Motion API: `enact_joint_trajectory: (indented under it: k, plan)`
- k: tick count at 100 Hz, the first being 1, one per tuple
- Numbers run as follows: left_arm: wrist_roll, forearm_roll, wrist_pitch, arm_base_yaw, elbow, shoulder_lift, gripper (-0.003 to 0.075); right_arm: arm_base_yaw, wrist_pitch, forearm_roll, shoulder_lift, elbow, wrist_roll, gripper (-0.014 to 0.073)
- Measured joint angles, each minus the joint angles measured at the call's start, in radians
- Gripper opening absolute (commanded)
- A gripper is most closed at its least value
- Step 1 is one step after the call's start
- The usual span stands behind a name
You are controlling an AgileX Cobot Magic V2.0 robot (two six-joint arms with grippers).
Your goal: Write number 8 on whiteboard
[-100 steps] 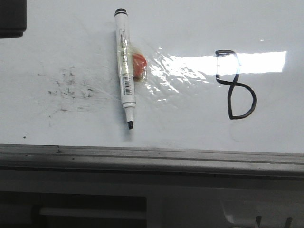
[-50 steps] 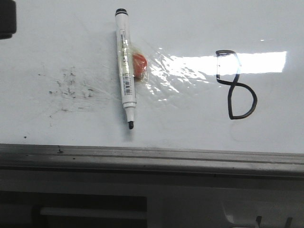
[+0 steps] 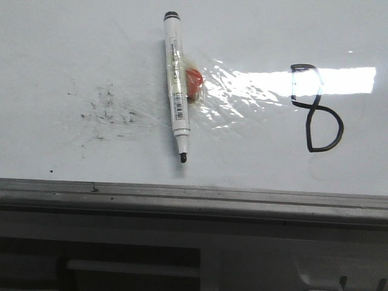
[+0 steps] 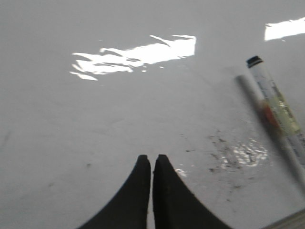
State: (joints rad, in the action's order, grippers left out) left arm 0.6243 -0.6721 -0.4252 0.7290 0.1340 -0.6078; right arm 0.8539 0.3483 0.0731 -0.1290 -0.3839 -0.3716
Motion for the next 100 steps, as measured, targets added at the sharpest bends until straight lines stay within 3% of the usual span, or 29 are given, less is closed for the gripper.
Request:
enact_joint_trajectory:
  k: [22,50,79,100]
  plan:
    - [-0.297,0.316,0.052,-0.249,-0.104,0.176,-0.002,0.0,0.0,0.0,0.0,0.0,0.0,-0.0053]
    - [-0.539,0.559,0.349,-0.481,-0.135,0.388,-0.002,0.0,0.0,0.0,0.0,0.0,0.0,-0.0053]
    - [-0.714,0.63,0.628,-0.578,-0.135,0.52,-0.002,0.0,0.0,0.0,0.0,0.0,0.0,-0.0053]
    - [-0.742,0.627,0.762,-0.582,-0.135,0.604,-0.002,0.0,0.0,0.0,0.0,0.0,0.0,-0.0053]
